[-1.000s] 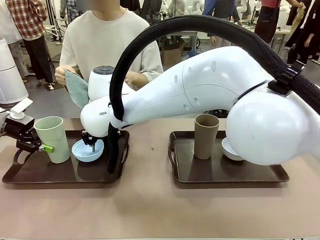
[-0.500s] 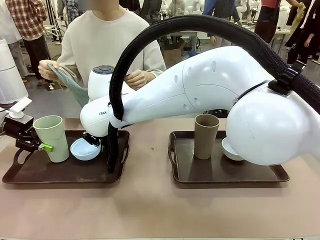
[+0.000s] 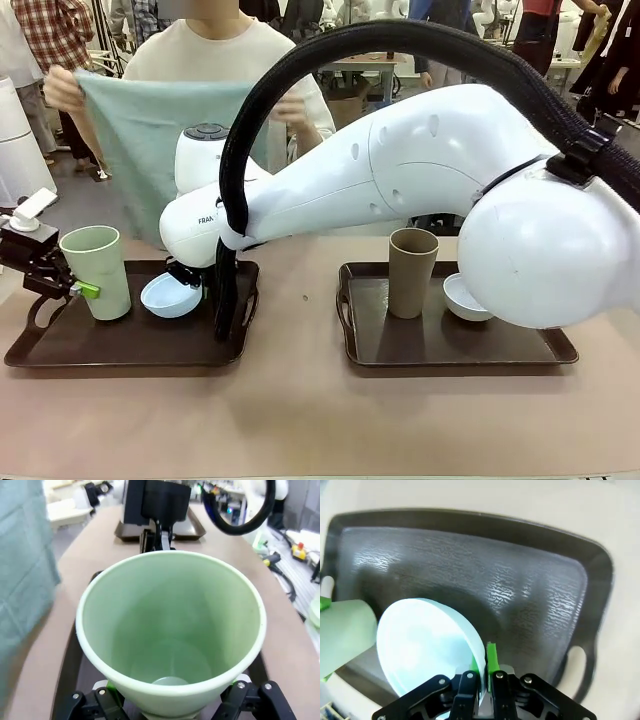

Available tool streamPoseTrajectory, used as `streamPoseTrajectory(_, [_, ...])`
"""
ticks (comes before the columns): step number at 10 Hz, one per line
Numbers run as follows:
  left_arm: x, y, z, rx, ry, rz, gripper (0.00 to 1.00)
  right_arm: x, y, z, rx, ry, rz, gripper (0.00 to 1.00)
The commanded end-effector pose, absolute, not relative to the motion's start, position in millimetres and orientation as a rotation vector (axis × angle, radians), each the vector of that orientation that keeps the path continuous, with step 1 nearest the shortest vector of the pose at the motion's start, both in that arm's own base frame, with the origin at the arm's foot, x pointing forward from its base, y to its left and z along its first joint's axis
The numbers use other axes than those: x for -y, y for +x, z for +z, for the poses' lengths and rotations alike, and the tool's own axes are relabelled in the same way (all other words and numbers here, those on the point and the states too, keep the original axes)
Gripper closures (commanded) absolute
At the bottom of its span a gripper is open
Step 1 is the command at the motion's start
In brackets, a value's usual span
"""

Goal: Set up a tray with a mat and arrange the tableware.
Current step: Pick up the Picnic Bowl and Reusable plastic cup from the Handle tray in front of the human's position and hold them in the air.

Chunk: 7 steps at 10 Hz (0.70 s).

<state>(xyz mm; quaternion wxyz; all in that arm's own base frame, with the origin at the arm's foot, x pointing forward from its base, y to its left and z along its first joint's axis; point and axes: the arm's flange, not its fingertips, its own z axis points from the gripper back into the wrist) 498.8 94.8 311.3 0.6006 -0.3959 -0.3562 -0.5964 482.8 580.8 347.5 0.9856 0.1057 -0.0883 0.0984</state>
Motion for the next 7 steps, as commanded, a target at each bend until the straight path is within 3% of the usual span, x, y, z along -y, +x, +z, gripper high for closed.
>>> streamPoseTrajectory(1, [-100.5, 469.9, 371.5, 0.843, -0.942, -1.319, 0.7, -561.3, 453.8, 396.5, 0.214, 0.206, 0.169, 1.0])
streamPoseTrajectory(4, [-103.0, 435.3, 456.7, 0.929, -0.844, -1.323, 0.7, -548.8, 398.5, 479.4, 0.31, 0.188, 0.16, 1.0])
streamPoseTrajectory(7, [-101.1, 407.0, 506.8, 0.977, -0.775, -1.337, 0.7, -548.2, 351.3, 543.2, 0.384, 0.174, 0.139, 1.0])
